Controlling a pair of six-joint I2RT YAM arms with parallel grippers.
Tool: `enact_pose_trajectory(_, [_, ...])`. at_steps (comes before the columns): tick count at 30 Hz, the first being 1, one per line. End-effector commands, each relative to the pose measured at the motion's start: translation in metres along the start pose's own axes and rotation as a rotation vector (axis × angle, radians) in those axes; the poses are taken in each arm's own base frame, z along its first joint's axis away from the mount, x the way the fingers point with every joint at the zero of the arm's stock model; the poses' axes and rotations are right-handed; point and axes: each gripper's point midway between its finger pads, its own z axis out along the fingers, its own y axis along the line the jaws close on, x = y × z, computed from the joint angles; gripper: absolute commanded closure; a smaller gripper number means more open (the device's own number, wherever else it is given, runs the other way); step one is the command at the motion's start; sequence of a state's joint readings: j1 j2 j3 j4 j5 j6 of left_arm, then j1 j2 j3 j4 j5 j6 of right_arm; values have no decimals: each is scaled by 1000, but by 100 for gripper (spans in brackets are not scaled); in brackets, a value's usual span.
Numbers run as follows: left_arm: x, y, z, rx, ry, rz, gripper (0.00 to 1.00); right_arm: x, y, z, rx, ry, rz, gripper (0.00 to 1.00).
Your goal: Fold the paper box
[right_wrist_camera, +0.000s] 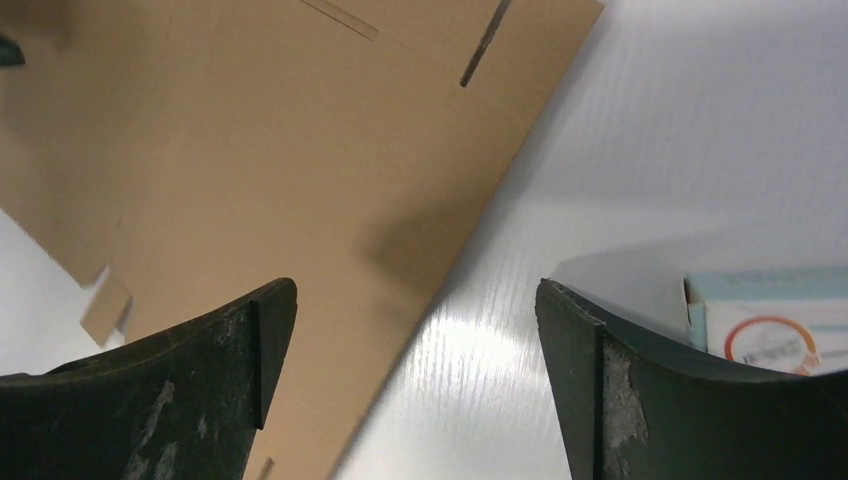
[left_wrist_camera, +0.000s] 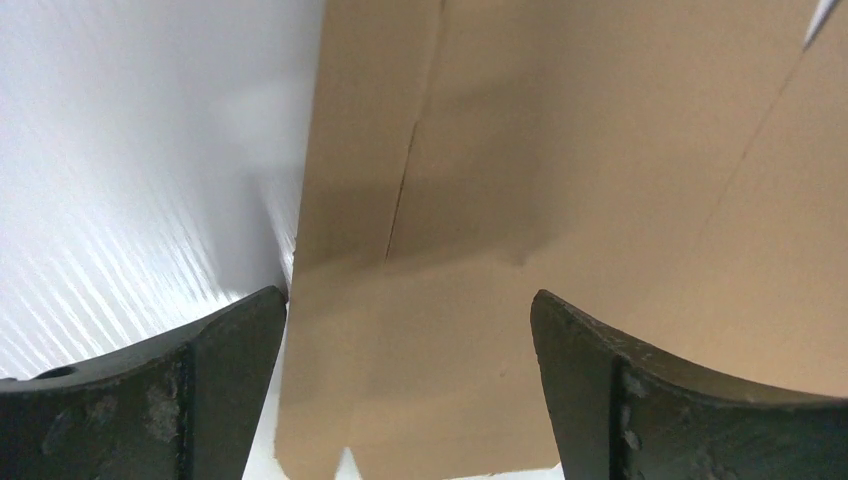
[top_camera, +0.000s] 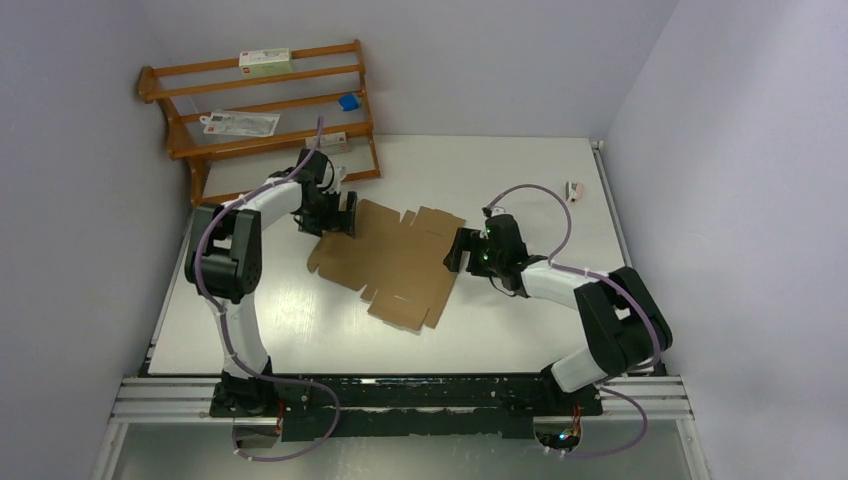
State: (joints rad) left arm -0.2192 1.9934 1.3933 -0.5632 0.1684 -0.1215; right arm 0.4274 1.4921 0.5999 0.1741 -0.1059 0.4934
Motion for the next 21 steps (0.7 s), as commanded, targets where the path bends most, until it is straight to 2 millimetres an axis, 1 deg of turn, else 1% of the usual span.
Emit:
enact_pose_trajectory(1, [33, -12, -13, 77, 43, -47, 2, -9, 13, 12, -34, -6, -6, 6])
enact_pose_trajectory(4, [50, -17, -19, 107, 46, -68, 2, -7, 17, 23, -33, 18, -16, 5])
enact_pose_trajectory(6, [65, -23, -23, 142, 60, -84, 2, -13, 20, 30, -30, 17, -29, 5])
enact_pose_trajectory(10, [91, -40, -41, 234, 48, -122, 2, -28, 25, 41, -15, 7, -68, 5])
enact_pose_trajectory(11, [99, -44, -45, 253, 45, -136, 2, -33, 27, 45, -18, 4, -80, 5])
enact_pose_trajectory(12, [113, -46, -49, 272, 54, -151, 2, -37, 29, 49, -21, 2, -93, 5])
enact_pose_trajectory(15, [137, -56, -61, 309, 41, -176, 2, -47, 37, 63, -39, 15, -134, 5])
enact_pose_trajectory(17, [153, -67, -69, 338, 36, -189, 2, -51, 44, 72, -65, 22, -159, 5])
enact_pose_trajectory(19, [173, -78, -73, 351, 53, -193, 2, -56, 51, 80, -92, 22, -182, 5])
enact_pose_trajectory(21, [187, -95, -77, 370, 54, -187, 2, -62, 58, 86, -113, 13, -205, 5])
